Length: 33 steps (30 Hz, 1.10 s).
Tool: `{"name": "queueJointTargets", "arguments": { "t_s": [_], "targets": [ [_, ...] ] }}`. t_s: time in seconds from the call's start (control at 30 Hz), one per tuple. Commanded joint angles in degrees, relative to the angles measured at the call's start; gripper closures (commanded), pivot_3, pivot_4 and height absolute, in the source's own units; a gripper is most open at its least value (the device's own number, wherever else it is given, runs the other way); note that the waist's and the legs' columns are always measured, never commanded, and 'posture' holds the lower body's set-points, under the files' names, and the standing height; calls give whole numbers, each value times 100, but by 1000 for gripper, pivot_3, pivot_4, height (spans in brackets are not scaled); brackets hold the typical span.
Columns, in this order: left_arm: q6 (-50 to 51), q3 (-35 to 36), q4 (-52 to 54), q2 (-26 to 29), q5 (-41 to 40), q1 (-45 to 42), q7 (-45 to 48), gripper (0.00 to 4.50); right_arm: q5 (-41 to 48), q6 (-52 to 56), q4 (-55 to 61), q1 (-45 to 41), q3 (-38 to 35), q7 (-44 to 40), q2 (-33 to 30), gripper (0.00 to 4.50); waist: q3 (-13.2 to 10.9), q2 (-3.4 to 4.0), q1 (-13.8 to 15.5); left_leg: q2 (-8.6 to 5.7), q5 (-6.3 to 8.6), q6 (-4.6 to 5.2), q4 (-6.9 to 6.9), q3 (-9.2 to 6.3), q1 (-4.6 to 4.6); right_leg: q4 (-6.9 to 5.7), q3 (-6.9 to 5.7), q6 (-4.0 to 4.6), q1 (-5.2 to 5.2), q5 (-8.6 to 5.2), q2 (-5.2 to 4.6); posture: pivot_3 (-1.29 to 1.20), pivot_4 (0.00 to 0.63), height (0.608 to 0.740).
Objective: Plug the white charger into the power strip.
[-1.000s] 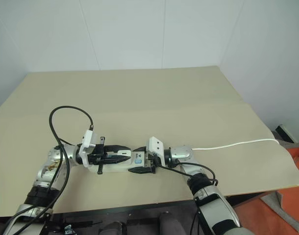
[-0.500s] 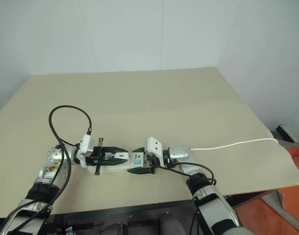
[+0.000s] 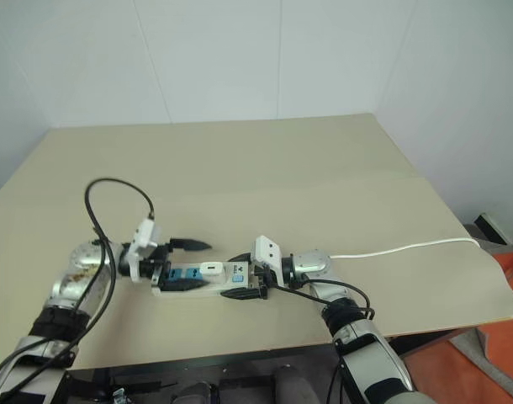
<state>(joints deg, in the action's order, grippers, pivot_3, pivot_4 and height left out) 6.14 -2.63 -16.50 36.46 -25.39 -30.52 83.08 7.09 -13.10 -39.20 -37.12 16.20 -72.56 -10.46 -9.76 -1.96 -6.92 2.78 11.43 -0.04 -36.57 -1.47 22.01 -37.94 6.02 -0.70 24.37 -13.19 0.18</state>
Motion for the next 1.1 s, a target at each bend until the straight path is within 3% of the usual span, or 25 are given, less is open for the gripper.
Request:
{"name": "queueJointTargets", "arguments": {
  "t_s": [0.03, 0.1, 0.13, 0.2, 0.4, 0.63, 1.1],
  "targets": [
    [955, 325, 519, 577, -519, -486, 332, 58, -136, 56, 24, 94, 88, -14, -40, 1071, -2, 1, -19, 0, 0, 0, 0, 0, 0, 1, 0, 0, 0, 0, 0, 0, 150, 740],
    [1377, 419, 616, 860, -748, -758, 535, 58, -98, 132, 106, 124, 63, 17, -47, 1071, -4, 2, -24, 1, 0, 0, 2, 0, 1, 6, 0, 0, 2, -1, 2, 0, 150, 740],
    [1503, 466, 621, 960, -809, -863, 579, 0, -91, 169, 169, 131, 67, 3, -70, 354, -4, 2, -21, 1, 0, 0, 4, 0, 2, 10, 0, 0, 2, -1, 2, 0, 150, 740],
    [1525, 530, 604, 1094, -804, -982, 655, 0, -83, 198, 367, 177, 69, -28, -143, 34, -5, 3, -10, 1, 0, 0, 4, 0, 4, 19, 0, -1, -1, -1, 2, 0, 150, 740],
    [1541, 691, 532, 1229, -769, -1126, 677, 0, 55, 398, 1366, 466, 9, -65, -558, 34, -24, -2, 56, 1, 0, 0, 5, -1, 33, 34, -3, -2, 16, 0, 1, 0, 150, 740],
    [1471, 840, 535, 1295, -684, -989, 590, 0, 514, 1076, 3121, 986, -490, 50, -1514, 34, -50, -6, 172, 1, 0, 0, 3, 0, 106, 27, -4, -4, 90, 2, 1, 0, 150, 740],
    [1444, 1030, 817, 1687, -676, -412, 640, 0, 1251, 1873, 4448, 1761, -1677, 98, -3146, 34, -70, -16, 223, 1, 0, 0, -3, 4, 108, 32, -3, -5, 90, 2, 0, 0, 150, 740]
  ]
}}
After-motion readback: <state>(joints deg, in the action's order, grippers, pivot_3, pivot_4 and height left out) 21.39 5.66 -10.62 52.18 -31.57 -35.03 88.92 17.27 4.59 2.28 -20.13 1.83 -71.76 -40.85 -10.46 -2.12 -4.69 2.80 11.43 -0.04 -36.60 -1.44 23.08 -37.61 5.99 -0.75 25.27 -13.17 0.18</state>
